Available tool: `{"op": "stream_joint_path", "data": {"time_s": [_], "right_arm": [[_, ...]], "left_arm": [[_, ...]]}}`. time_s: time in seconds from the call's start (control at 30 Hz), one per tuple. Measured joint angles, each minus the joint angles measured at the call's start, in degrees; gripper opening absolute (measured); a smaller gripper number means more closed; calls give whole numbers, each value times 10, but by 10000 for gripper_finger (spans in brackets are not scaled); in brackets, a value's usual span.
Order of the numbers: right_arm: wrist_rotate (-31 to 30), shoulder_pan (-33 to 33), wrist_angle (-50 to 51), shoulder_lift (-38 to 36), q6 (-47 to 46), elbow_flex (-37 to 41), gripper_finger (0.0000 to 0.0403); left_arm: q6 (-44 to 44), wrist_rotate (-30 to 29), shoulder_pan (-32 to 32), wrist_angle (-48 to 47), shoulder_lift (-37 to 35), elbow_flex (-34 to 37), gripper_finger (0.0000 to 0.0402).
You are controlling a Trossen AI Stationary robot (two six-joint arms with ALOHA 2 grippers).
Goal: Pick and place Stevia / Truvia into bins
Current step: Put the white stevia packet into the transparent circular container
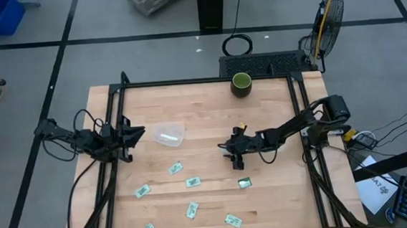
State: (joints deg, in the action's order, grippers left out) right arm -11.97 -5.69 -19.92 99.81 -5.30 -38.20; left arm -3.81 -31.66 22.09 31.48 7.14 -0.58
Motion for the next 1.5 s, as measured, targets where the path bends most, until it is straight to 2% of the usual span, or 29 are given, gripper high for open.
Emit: {"op": "stream_joint_path", "data": {"time_s": [0.23,0.47,0.9,1.07,1.3,1.43,1.5], "right_arm": [[-2,0,78,-33,-11,0,204],[-1,0,89,-36,-35,1,186],[-2,0,83,-36,-20,2,61],[-5,0,67,-47,11,4,27],[-2,-2,81,-136,15,3,4],[-7,-13,139,-205,9,2,6],[-31,-23,198,-243,-16,2,8]], "left_arm": [[0,0,0,-1,0,0,63],[-1,0,0,-2,0,0,63],[-5,0,0,-2,0,0,63],[-5,0,0,-2,0,0,63],[-8,0,0,-3,0,0,63],[-7,-1,0,-5,0,0,63],[-7,-2,0,-5,0,0,63]]}}
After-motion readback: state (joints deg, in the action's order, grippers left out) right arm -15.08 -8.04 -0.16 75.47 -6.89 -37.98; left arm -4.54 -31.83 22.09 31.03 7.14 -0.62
